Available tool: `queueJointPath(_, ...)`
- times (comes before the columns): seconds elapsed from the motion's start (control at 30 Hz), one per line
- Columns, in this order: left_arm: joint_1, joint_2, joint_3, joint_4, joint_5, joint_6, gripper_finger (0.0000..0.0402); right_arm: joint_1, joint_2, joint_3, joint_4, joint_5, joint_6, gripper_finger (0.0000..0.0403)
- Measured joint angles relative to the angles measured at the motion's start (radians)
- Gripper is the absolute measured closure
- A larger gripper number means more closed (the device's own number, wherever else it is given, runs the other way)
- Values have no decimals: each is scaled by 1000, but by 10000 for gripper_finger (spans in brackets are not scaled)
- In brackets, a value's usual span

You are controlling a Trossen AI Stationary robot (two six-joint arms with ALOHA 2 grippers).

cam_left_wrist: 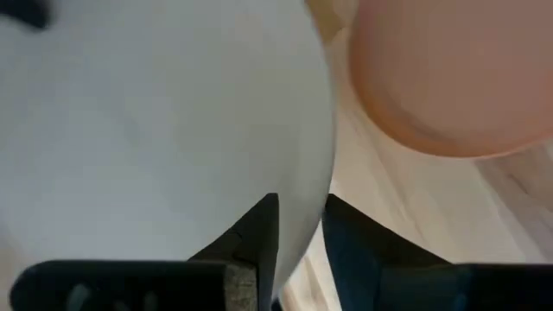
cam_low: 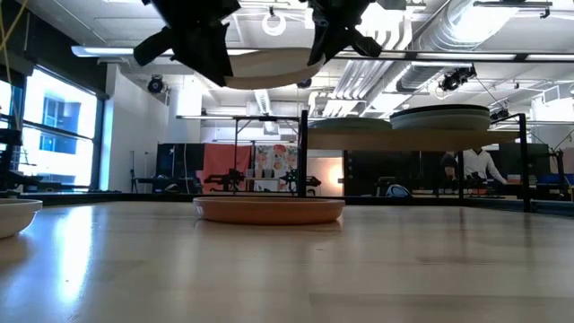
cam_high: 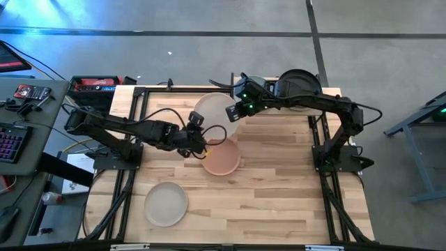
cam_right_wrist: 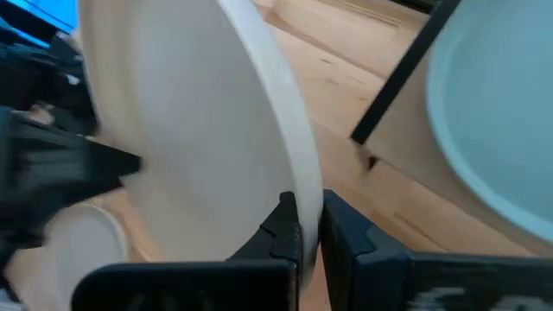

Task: Place and stack plates onto a shelf
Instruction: Stack the white plate on top of the blue plate on the shelf

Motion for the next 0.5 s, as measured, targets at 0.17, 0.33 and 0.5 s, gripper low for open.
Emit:
queueJointPath(0.17,-9,-14,26,1,-117,-69,319,-48,1,0,-25,-6,-46,401)
queueJointPath(0.33,-9,-19,80,-1,-163,-110,318,-111,1,0,-20,-38,-99,401)
queueJointPath(0.5,-9,-20,123,-5,-215,-172,318,-197,1,0,-19,-112,-201,402)
